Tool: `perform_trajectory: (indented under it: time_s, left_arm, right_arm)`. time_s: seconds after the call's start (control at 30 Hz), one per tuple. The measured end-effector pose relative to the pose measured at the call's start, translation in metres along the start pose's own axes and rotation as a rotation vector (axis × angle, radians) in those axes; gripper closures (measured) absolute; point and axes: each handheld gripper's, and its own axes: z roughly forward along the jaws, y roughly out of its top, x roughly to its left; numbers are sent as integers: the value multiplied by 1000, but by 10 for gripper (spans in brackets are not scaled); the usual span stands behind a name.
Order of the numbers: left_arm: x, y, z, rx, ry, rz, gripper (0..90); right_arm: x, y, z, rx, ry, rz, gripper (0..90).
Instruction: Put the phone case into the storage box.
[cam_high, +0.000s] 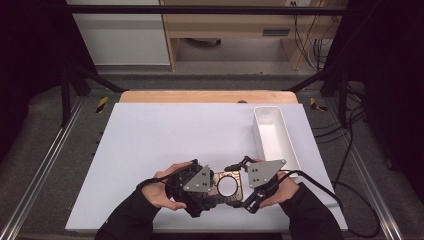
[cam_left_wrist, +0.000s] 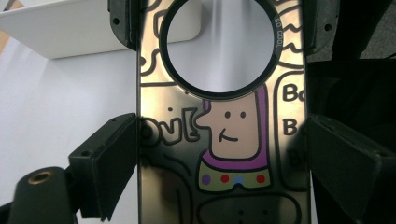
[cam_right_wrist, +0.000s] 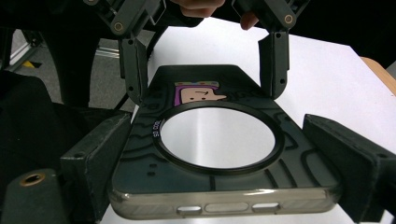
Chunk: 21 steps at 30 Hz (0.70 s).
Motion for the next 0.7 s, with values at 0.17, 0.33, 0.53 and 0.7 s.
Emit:
perform_trajectory:
  time_s: [0.17,0.33,0.53,0.7]
  left_arm:
    - [0,0,2,11,-6,0,116]
    - [1,0,1,10,-13,1,116]
    - [3,-1,2,4,-29,-8,115]
    - [3,-2,2,7,-27,-30,109]
  right_arm:
    - [0,0,1,5,6,7,119]
    - [0,0,0,7,11,18,122]
    - [0,1,0,8,14,32,125]
    - [-1,1,-1,10,16,48,126]
